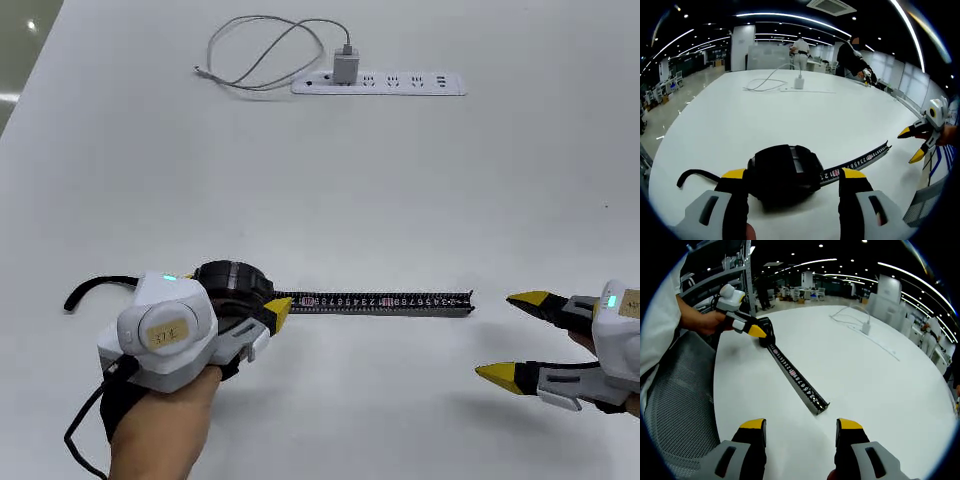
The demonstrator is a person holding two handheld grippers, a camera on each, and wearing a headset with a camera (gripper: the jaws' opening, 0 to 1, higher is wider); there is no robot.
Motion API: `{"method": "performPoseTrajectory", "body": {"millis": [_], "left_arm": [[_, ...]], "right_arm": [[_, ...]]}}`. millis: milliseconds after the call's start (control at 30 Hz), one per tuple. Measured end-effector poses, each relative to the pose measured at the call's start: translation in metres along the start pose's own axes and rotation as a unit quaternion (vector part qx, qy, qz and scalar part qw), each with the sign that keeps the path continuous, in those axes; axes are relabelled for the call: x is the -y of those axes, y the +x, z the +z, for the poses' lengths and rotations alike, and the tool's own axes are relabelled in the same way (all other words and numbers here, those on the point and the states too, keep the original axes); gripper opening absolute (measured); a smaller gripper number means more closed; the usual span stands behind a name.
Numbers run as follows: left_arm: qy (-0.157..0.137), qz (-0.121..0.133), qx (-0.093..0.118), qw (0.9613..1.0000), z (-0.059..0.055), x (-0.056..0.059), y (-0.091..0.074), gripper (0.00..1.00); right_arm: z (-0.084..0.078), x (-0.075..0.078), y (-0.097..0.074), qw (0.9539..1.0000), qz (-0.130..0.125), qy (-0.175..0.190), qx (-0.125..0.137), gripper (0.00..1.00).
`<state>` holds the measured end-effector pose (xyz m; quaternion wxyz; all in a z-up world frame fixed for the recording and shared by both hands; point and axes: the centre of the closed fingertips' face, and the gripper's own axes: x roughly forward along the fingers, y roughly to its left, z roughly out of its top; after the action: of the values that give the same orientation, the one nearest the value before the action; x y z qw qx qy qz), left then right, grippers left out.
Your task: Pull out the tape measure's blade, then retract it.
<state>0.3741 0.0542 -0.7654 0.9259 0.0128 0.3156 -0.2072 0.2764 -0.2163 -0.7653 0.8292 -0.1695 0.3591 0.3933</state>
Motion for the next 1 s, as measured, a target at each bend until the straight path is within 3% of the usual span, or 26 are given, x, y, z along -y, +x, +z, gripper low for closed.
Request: {"method": "performPoseTrajectory", "body": {"millis": [633,733,1000], "left_arm": [[-0.008,0.033,-0.003,0.9994,-0.001,-0.008,0.006,0.63],[0.004,0.039,-0.011,0.9992,-0.003,-0.01,0.008,0.61],[-0.011,0.038,-0.007,0.9992,-0.002,-0.011,0.007,0.61]], "right_arm": [[0.012,0.015,0.013,0.9975,0.022,-0.059,-0.03,0.41],[0.013,0.017,0.014,0.9969,0.027,-0.067,-0.033,0.38],[0.014,0.019,0.017,0.9951,0.035,-0.081,-0.043,0.35]]}}
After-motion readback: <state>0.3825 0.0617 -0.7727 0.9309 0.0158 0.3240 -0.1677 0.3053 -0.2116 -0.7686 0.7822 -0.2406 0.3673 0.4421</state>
